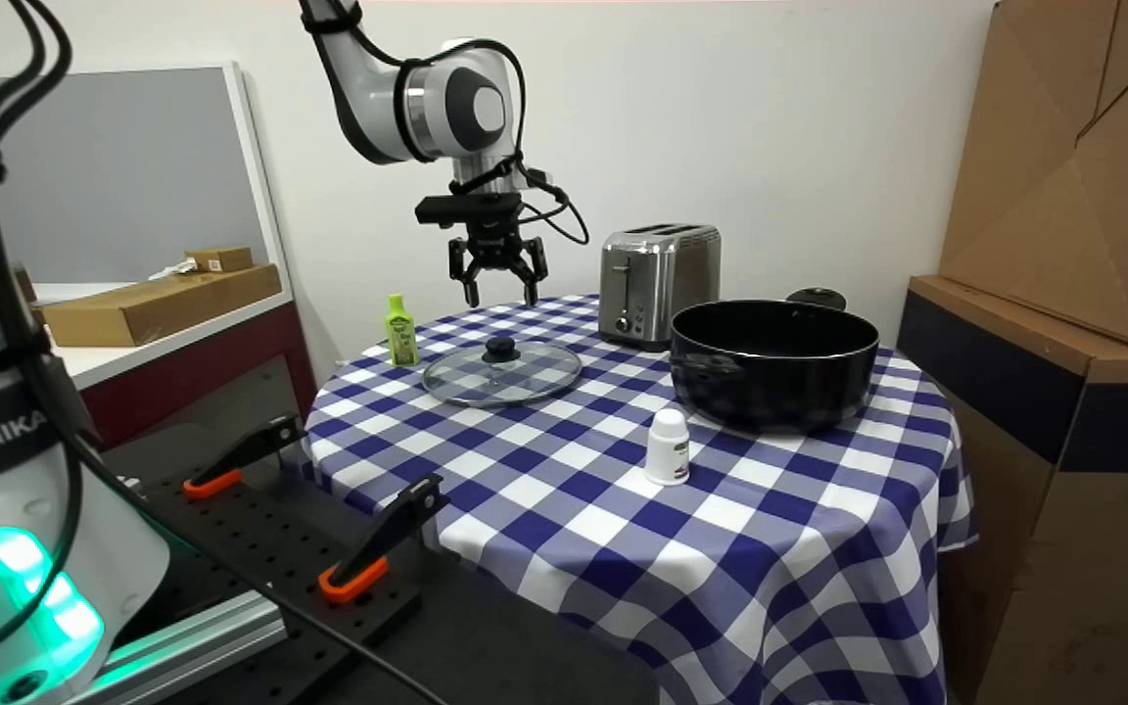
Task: Put the lid on the black pot
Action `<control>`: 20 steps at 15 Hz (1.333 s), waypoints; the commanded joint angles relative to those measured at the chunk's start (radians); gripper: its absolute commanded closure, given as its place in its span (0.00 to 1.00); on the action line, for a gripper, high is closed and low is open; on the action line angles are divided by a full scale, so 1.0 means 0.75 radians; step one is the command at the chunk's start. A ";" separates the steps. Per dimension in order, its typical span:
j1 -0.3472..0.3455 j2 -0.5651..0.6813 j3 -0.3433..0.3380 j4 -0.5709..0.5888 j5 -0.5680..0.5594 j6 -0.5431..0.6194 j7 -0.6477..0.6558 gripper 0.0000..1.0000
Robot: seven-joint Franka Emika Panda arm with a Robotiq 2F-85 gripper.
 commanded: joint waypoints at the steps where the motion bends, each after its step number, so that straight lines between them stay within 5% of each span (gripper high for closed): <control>1: 0.052 0.105 -0.032 0.127 -0.033 -0.025 0.040 0.00; 20: 0.119 0.287 -0.075 0.341 -0.084 -0.329 0.065 0.00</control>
